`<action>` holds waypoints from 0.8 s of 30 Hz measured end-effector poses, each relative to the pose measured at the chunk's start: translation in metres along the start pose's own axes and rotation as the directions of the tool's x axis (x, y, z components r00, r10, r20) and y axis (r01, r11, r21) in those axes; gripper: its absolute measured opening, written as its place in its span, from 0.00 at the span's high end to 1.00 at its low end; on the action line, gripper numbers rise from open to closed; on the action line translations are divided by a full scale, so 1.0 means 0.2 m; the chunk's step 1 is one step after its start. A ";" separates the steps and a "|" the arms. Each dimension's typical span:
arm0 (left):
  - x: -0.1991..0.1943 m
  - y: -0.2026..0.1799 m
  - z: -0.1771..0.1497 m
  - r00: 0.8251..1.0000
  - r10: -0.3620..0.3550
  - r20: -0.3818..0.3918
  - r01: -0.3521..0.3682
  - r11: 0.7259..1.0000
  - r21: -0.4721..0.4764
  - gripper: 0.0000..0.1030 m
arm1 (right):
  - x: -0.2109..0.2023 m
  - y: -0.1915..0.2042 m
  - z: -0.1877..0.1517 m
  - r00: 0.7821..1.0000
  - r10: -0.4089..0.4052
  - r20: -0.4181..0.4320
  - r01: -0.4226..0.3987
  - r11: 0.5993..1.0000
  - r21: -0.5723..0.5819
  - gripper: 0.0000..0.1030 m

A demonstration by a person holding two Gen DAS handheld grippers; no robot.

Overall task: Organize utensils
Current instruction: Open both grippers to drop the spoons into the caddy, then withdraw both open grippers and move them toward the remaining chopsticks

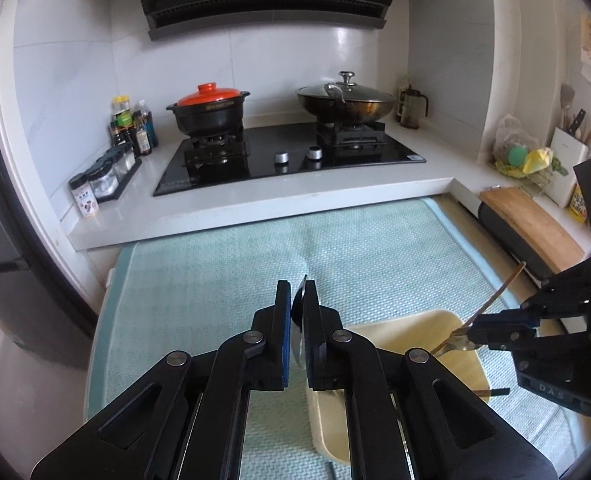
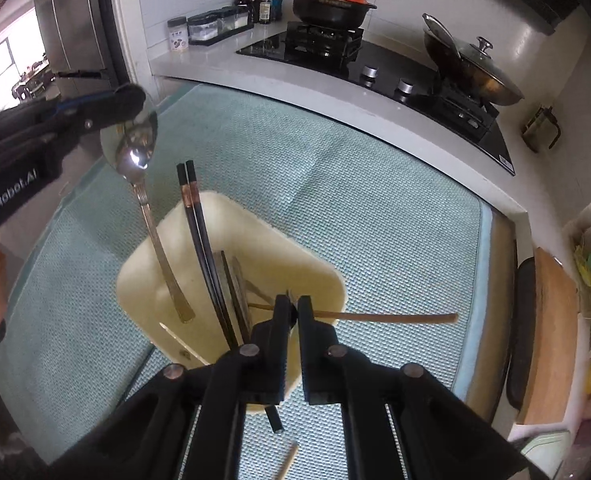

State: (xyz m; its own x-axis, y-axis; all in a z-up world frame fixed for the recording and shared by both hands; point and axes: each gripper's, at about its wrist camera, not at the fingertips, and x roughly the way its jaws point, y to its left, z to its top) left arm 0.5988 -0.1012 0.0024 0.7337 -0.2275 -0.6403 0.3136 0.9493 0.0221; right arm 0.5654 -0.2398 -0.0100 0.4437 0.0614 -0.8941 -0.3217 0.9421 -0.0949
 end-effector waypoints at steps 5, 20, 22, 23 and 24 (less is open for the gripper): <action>-0.10 0.03 -0.02 0.998 0.035 0.048 -0.033 0.999 -0.031 0.34 | -0.13 -0.05 -0.02 0.993 0.022 0.119 -0.033 0.995 0.089 0.55; -0.88 -0.10 -0.47 0.920 0.317 0.231 -0.322 0.946 -0.016 0.00 | -0.90 -0.01 -0.86 0.865 -0.107 0.490 -0.018 0.970 0.243 0.25; -0.92 -0.13 -0.51 0.920 0.323 0.223 -0.330 0.944 -0.004 0.00 | -0.93 0.02 -0.95 0.867 -0.109 0.486 -0.015 0.969 0.245 0.25; -0.95 -0.14 -0.53 0.921 0.321 0.222 -0.329 0.944 0.000 0.00 | -0.94 0.04 -0.98 0.867 -0.110 0.485 -0.014 0.969 0.245 0.25; -0.97 -0.14 -0.55 0.921 0.320 0.221 -0.328 0.945 0.000 0.00 | -0.95 0.05 -1.01 0.868 -0.109 0.485 -0.014 0.970 0.245 0.25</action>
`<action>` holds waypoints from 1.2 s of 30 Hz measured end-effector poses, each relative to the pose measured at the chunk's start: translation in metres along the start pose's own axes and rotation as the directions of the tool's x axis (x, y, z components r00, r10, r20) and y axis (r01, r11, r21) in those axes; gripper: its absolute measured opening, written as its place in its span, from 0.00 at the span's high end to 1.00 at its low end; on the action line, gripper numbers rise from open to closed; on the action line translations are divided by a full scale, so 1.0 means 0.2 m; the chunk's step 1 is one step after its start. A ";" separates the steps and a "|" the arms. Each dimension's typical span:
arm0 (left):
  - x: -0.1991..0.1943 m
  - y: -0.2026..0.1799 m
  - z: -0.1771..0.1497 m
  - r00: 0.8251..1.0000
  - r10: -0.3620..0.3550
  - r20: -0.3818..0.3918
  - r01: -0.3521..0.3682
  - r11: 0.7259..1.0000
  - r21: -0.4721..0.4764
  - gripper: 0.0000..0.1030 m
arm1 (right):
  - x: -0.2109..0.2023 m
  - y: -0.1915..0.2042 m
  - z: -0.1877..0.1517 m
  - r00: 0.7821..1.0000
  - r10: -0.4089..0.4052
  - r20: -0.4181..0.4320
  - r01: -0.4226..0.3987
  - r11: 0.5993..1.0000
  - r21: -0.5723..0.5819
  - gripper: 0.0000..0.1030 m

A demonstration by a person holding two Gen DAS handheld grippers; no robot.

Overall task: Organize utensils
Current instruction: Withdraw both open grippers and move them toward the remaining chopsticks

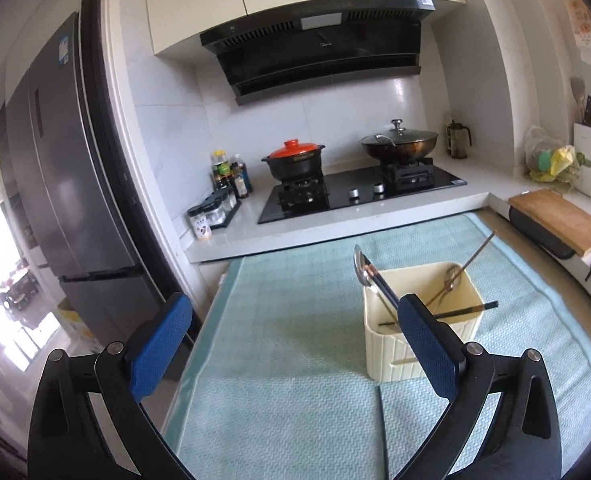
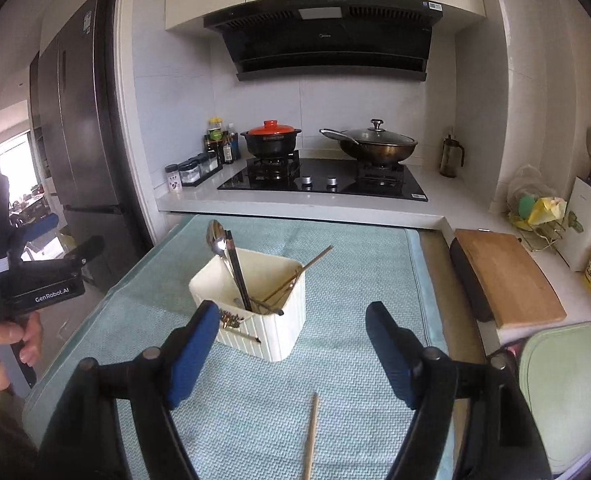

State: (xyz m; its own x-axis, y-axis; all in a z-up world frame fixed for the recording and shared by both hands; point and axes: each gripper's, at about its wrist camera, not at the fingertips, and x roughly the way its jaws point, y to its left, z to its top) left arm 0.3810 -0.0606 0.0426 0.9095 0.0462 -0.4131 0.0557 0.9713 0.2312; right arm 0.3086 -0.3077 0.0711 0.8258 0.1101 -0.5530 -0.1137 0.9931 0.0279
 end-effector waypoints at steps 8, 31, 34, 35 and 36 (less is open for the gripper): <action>-0.17 0.02 -0.04 1.000 -0.002 0.004 0.002 1.000 0.001 0.00 | -0.11 0.03 -0.12 1.000 0.006 -0.009 -0.006 1.000 0.002 0.25; 0.01 0.19 -0.85 0.877 -0.293 -0.380 0.238 0.953 -0.185 0.01 | 0.07 -0.24 -0.72 0.944 0.016 -0.329 0.011 0.997 0.080 0.25; 0.00 0.10 -0.94 0.840 -0.359 -0.406 0.303 0.932 -0.198 0.01 | 0.12 -0.21 -0.81 0.930 0.015 -0.368 0.008 0.998 0.061 0.25; 0.01 0.07 -0.96 0.832 -0.373 -0.411 0.317 0.927 -0.199 0.01 | 0.14 -0.21 -0.84 0.926 0.023 -0.376 0.004 0.997 0.071 0.25; 0.01 0.03 -0.98 0.826 -0.380 -0.416 0.326 0.925 -0.198 0.01 | 0.15 -0.20 -0.86 0.923 0.034 -0.383 -0.001 0.996 0.085 0.25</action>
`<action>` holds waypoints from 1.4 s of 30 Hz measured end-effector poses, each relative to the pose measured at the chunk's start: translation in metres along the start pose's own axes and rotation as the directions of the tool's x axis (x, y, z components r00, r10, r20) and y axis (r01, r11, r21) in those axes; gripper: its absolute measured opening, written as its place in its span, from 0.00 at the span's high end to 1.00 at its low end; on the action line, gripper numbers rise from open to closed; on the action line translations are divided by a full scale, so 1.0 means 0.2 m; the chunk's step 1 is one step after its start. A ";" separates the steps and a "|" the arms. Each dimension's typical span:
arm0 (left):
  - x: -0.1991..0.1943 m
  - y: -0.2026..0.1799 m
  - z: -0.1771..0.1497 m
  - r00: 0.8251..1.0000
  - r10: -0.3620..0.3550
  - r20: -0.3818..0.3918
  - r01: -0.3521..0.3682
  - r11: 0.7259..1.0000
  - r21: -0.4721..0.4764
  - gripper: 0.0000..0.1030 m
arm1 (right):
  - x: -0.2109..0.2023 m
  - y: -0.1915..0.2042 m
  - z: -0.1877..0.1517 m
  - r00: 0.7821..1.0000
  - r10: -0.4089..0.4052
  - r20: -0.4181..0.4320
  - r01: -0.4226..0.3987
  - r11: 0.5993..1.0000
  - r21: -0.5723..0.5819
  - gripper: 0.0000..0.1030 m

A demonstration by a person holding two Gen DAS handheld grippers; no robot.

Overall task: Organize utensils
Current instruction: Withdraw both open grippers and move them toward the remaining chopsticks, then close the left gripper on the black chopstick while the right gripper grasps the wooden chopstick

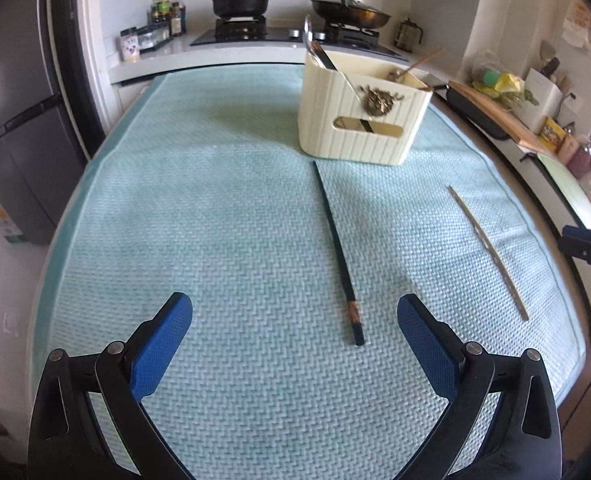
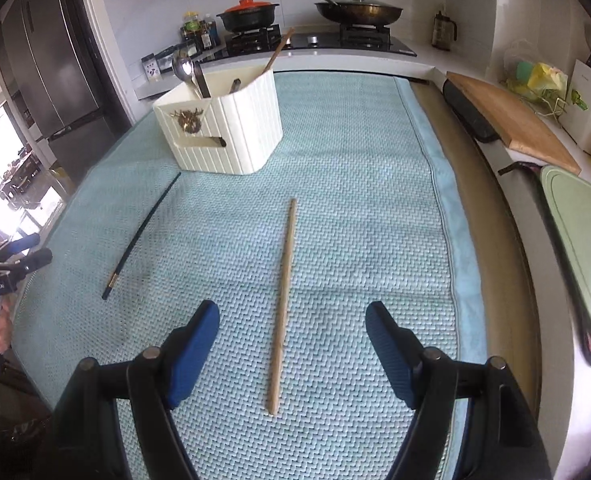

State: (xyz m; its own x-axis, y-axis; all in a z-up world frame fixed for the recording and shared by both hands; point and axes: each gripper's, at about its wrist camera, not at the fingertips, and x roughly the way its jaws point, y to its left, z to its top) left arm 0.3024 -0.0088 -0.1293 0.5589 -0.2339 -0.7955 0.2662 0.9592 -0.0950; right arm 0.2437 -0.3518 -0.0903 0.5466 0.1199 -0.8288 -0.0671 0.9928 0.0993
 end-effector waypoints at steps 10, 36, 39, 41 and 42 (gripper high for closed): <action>0.31 -0.20 -0.09 0.994 0.102 -0.042 -0.100 0.993 0.058 0.02 | 0.13 0.06 -0.17 0.994 0.001 -0.112 -0.007 0.999 -0.050 0.25; 0.01 -0.06 -0.02 0.997 -0.072 0.026 0.073 0.997 -0.028 0.96 | -0.23 0.13 -0.29 0.997 -0.020 0.078 0.022 0.999 -0.024 0.93; -0.12 -0.02 0.07 0.995 -0.081 0.065 0.082 0.996 -0.017 0.96 | -0.38 0.14 -0.20 0.990 -0.018 0.143 0.026 0.998 -0.056 0.93; -0.18 0.00 0.11 0.992 -0.093 0.083 0.094 0.995 -0.014 0.96 | -0.46 0.14 -0.12 0.985 -0.012 0.175 0.025 0.997 -0.075 0.93; -0.21 0.01 0.14 0.991 -0.100 0.091 0.102 0.995 -0.012 0.96 | -0.48 0.13 -0.07 0.982 -0.009 0.190 0.025 0.996 -0.083 0.93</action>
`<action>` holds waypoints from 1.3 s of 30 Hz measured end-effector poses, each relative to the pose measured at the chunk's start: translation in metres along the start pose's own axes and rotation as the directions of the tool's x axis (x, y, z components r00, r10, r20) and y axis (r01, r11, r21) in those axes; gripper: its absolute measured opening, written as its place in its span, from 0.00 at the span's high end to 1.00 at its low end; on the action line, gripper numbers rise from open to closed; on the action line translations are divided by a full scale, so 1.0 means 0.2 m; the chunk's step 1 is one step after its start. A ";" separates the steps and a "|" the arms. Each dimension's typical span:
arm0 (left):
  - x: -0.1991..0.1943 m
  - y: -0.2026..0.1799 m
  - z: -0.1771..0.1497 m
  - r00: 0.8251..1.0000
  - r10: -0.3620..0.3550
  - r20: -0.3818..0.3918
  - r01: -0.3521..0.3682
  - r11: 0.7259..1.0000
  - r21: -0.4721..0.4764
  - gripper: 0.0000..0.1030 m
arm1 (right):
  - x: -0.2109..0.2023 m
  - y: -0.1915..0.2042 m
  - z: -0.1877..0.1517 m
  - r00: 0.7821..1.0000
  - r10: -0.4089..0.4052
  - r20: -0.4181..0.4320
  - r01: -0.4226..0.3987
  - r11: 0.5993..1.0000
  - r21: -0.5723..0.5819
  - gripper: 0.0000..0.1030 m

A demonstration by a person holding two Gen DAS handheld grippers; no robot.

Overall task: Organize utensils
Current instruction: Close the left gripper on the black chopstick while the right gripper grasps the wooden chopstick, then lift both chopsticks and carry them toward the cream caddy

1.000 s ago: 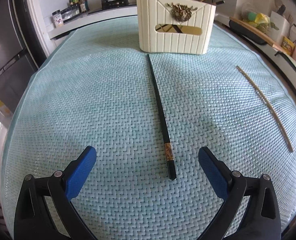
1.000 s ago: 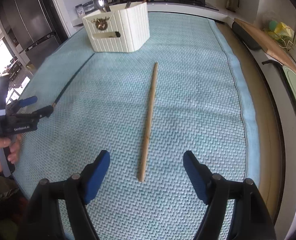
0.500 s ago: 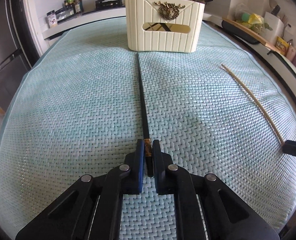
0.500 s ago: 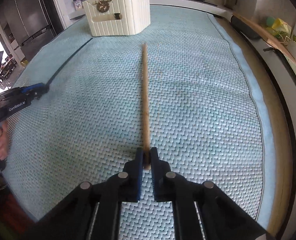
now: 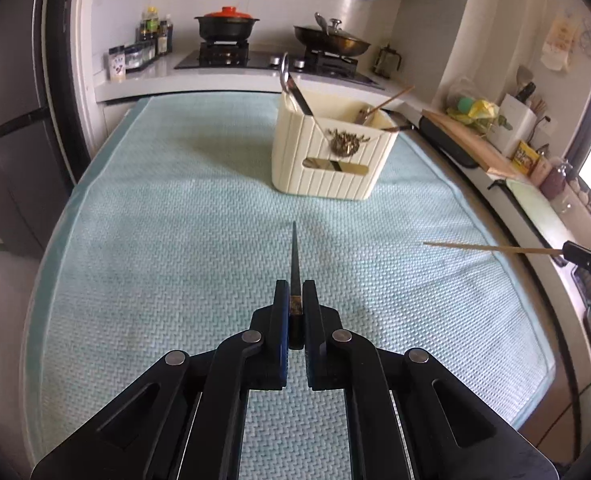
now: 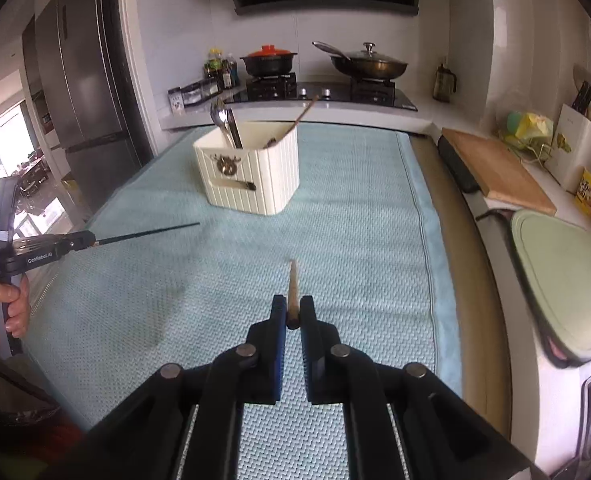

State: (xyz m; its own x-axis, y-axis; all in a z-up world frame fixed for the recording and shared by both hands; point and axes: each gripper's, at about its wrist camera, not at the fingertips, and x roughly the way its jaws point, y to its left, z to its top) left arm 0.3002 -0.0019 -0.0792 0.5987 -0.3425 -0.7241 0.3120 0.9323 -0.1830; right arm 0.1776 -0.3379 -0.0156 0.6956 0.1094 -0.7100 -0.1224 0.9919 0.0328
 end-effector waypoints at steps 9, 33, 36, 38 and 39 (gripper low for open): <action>-0.22 0.05 0.19 0.996 -0.050 0.068 0.050 0.999 0.000 0.97 | -0.07 0.04 0.20 0.998 0.023 0.062 -0.021 0.999 -0.044 0.94; -0.37 0.20 0.08 0.994 -0.023 -0.104 0.034 0.994 0.104 0.67 | -0.20 0.16 0.48 0.979 0.119 0.168 -0.106 0.990 -0.089 0.93; -0.33 0.28 -0.26 0.974 0.006 -0.226 0.017 0.995 0.100 0.64 | -0.18 0.15 0.46 0.977 0.135 0.163 -0.122 0.989 -0.083 0.93; -0.31 0.29 -0.49 0.955 0.017 -0.296 0.012 0.995 0.098 0.64 | -0.16 0.15 0.46 0.977 0.145 0.158 -0.134 0.988 -0.079 0.93; -0.29 0.29 -0.58 0.947 0.028 -0.321 0.006 0.994 0.106 0.64 | -0.15 0.16 0.46 0.977 0.148 0.155 -0.137 0.987 -0.080 0.93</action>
State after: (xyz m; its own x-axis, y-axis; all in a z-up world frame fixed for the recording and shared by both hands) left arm 0.1968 0.0863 -0.1249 0.3389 -0.2604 -0.9041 0.3922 0.9126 -0.1158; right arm 0.2169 -0.3045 0.0717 0.7710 0.2640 -0.5796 -0.2728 0.9592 0.0740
